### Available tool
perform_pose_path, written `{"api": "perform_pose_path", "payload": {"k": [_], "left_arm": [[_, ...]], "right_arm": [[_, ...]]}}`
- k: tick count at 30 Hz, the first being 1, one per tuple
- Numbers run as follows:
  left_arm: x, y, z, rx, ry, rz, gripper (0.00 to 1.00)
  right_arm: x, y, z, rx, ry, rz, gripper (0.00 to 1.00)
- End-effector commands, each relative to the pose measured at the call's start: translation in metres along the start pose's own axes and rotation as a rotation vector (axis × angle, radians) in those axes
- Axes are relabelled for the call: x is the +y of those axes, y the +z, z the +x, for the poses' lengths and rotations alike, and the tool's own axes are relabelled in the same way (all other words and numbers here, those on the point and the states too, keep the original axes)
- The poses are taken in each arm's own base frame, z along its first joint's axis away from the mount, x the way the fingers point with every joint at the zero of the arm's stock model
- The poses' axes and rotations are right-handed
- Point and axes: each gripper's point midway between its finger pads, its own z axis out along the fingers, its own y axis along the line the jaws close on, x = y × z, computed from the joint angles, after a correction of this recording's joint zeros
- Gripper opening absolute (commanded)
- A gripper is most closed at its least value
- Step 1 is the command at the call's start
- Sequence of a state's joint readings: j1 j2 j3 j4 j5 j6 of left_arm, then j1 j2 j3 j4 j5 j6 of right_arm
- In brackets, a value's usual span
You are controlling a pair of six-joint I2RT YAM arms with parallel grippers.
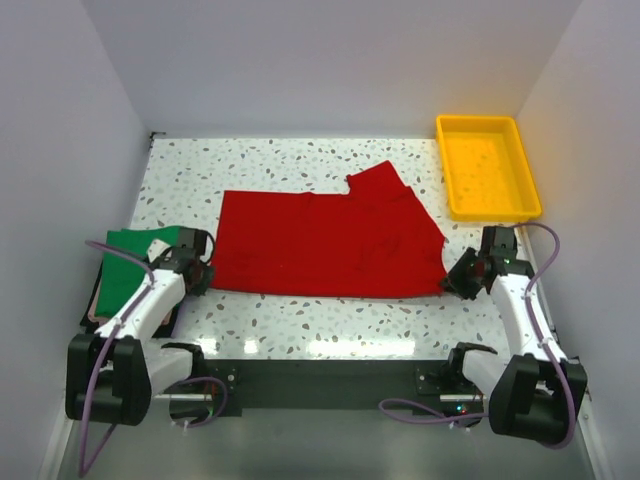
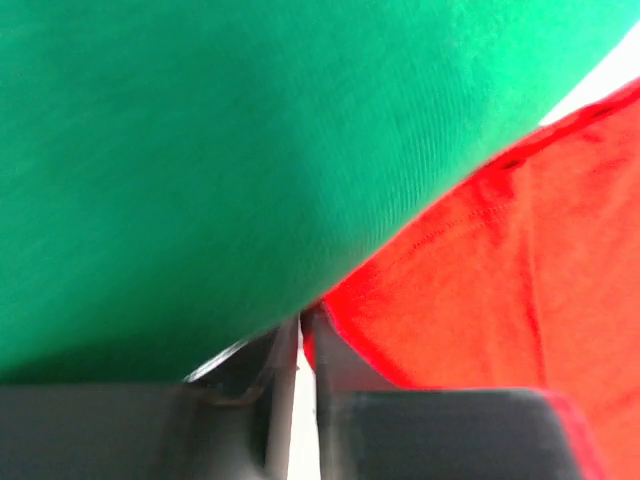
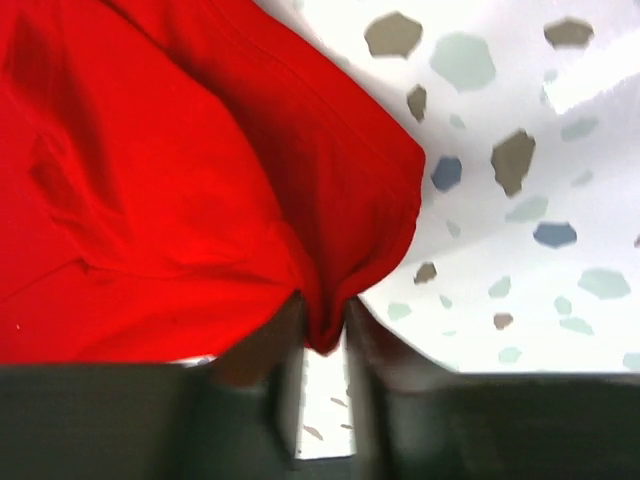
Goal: Fold and stack the t-shirts
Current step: Fold the tshirt
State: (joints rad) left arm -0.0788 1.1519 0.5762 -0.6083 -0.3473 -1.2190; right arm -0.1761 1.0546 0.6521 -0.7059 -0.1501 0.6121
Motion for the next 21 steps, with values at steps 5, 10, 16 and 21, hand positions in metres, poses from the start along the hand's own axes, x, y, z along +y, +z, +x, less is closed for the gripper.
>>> {"api": "perform_pose_path", "payload": {"k": [5, 10, 16, 21], "left_arm": [[-0.026, -0.029, -0.023, -0.071, -0.001, 0.175, 0.55], [-0.087, -0.072, -0.059, -0.171, 0.080, 0.420, 0.61], [-0.174, -0.075, -0.099, -0.236, 0.259, 0.427, 0.61], [-0.237, -0.028, -0.101, -0.175, 0.431, 0.372, 0.52]], "right_arm": [[0.012, -0.022, -0.009, -0.042, -0.081, -0.064, 0.50], [0.056, -0.044, -0.048, -0.174, -0.158, -0.224, 0.75], [0.123, -0.053, -0.111, -0.340, -0.235, -0.319, 0.76], [0.174, -0.023, -0.150, -0.377, -0.343, -0.299, 0.73]]}}
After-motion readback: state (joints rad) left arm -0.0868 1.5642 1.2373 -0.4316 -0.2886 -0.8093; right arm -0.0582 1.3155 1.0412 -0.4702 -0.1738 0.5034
